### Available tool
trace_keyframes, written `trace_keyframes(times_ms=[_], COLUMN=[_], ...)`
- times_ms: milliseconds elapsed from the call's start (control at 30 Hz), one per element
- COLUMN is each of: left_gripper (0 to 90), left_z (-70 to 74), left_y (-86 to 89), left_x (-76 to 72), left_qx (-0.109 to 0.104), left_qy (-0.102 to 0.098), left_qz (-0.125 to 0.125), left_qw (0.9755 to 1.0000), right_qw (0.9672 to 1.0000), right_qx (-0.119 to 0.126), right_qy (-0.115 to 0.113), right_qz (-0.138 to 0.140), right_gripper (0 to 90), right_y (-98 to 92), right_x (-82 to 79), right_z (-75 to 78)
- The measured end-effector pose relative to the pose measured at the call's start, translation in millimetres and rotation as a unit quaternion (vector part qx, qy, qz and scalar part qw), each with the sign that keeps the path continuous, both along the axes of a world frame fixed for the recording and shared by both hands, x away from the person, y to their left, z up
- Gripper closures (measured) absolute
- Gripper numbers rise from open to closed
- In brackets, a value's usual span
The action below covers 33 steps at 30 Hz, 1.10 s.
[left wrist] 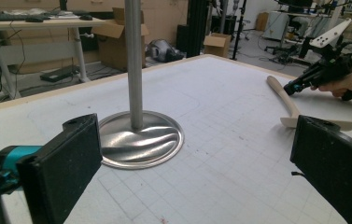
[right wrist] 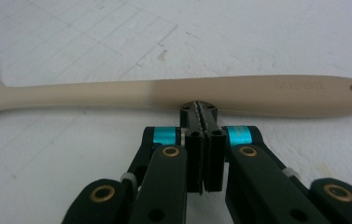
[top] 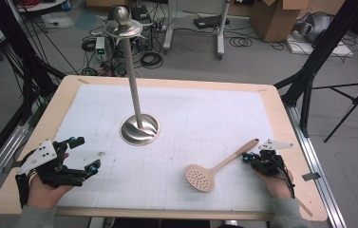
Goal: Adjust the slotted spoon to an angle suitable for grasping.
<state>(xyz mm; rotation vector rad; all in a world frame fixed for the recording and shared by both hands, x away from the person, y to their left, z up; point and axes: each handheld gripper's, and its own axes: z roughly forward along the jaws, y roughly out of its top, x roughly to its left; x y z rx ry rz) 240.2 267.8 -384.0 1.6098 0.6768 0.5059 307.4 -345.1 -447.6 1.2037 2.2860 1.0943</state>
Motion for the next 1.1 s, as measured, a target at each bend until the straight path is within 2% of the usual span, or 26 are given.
trace_keyframes(times_ms=[600, 700, 1000, 1100], left_gripper=[2.5, 2.5, 2.5, 2.5], left_z=[-1.6, -2.1, -2.0, -2.1], left_y=[7.2, 9.0, 14.0, 15.8], left_x=[-3.9, -4.7, -7.8, -8.7], left_qx=[-0.004, -0.005, -0.007, -0.007], left_qy=[0.002, 0.003, 0.003, 0.004], left_qz=[0.008, 0.01, 0.015, 0.018], left_qw=[1.0, 0.9999, 0.9999, 0.9998], right_qw=[0.9997, 0.9994, 0.9988, 0.9981], right_qx=[0.006, 0.01, 0.013, 0.013], right_qy=[0.006, 0.003, 0.008, 0.008], right_qz=[0.022, 0.034, 0.047, 0.06], right_gripper=[89.9, 89.9, 89.9, 89.9], right_y=[26.9, 39.1, 55.0, 62.0], right_x=[30.2, 37.5, 49.2, 54.9], right_z=[0.0, -0.3, -0.1, -0.1])
